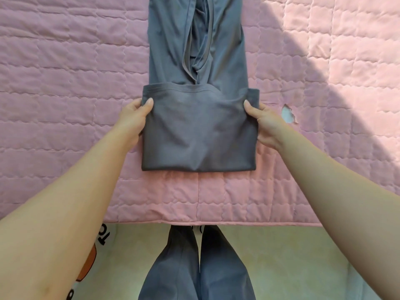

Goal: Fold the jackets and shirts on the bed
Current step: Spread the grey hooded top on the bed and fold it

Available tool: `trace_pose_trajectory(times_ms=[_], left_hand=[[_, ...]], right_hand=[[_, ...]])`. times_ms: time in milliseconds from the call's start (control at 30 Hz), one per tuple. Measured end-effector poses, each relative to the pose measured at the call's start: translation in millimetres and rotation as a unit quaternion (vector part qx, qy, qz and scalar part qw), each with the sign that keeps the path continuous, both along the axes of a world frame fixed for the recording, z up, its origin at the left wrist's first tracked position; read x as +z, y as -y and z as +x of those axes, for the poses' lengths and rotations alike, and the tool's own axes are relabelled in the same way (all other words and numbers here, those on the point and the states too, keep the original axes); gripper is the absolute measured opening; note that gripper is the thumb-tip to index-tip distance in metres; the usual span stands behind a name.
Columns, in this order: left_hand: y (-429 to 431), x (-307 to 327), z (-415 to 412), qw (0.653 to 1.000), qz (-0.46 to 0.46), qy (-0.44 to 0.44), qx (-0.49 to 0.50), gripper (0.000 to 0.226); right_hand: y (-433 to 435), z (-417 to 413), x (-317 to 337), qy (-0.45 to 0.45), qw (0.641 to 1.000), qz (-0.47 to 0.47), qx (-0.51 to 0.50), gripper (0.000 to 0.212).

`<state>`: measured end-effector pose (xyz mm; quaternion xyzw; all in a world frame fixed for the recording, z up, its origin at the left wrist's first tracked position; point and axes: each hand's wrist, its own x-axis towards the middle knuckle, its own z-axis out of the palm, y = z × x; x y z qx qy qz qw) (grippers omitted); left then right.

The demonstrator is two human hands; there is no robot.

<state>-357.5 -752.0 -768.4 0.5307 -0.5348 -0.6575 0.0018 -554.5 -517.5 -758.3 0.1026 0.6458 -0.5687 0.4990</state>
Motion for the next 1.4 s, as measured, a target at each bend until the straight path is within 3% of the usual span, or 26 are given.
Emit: trace_pose_trajectory(times_ms=[33, 100, 200, 267, 333, 400, 533, 667, 733, 800, 867, 900, 967, 1067, 1133, 1200, 1267, 1400], left_hand=[[1, -4, 3, 0.997, -0.07, 0.041, -0.021, 0.019], [-2, -12, 11, 0.972, -0.206, 0.1, -0.052, 0.018], [-7, -10, 25, 0.923, -0.353, 0.09, -0.128, 0.034], [-9, -10, 39, 0.856, -0.448, 0.083, -0.245, 0.06], [-3, -17, 53, 0.762, -0.524, 0.088, -0.37, 0.08], [4, -19, 60, 0.708, -0.55, 0.076, -0.436, 0.088], [12, -14, 57, 0.651, -0.539, 0.067, -0.53, 0.097], [15, -14, 47, 0.62, -0.503, 0.071, -0.598, 0.111], [14, -15, 40, 0.609, -0.504, 0.062, -0.61, 0.105], [11, -15, 32, 0.592, -0.512, 0.042, -0.621, 0.087], [7, -17, 26, 0.569, -0.513, 0.024, -0.642, 0.077], [5, -18, 27, 0.561, -0.509, 0.014, -0.652, 0.078], [5, -20, 31, 0.567, -0.494, -0.001, -0.659, 0.083], [2, -8, 35, 0.626, -0.437, -0.001, -0.646, 0.099], [-6, 4, 38, 0.678, -0.368, 0.019, -0.636, 0.109], [-15, 11, 48, 0.712, -0.309, 0.029, -0.63, 0.117], [-23, 19, 59, 0.72, -0.282, 0.031, -0.633, 0.121], [-43, 31, 90, 0.727, -0.236, 0.033, -0.644, 0.118]], right_hand=[[-3, -1, -4, -0.087, 0.993, 0.07, 0.025, 0.022], [-11, 0, -11, -0.267, 0.941, 0.194, 0.073, 0.025], [-21, 5, -9, -0.432, 0.863, 0.211, 0.154, 0.033], [-33, 11, -12, -0.512, 0.799, 0.148, 0.277, 0.064], [-45, 14, -19, -0.573, 0.715, 0.126, 0.379, 0.093], [-54, 13, -22, -0.612, 0.649, 0.139, 0.431, 0.102], [-69, 10, -24, -0.676, 0.537, 0.193, 0.466, 0.082], [-59, 2, -22, -0.671, 0.53, 0.191, 0.482, 0.102], [-45, -3, -19, -0.669, 0.487, 0.174, 0.533, 0.102], [-28, -7, -18, -0.666, 0.433, 0.143, 0.59, 0.086], [-15, -8, -20, -0.639, 0.405, 0.12, 0.643, 0.073], [-11, -6, -21, -0.617, 0.407, 0.118, 0.663, 0.074], [-10, 2, -22, -0.576, 0.461, 0.112, 0.665, 0.082], [-14, 13, -14, -0.497, 0.604, 0.097, 0.615, 0.085], [-17, 21, -9, -0.443, 0.664, 0.084, 0.596, 0.08], [-24, 29, -10, -0.41, 0.691, 0.071, 0.591, 0.081], [-34, 38, -7, -0.378, 0.702, 0.063, 0.601, 0.092], [-58, 60, 10, -0.328, 0.709, 0.046, 0.623, 0.094]])
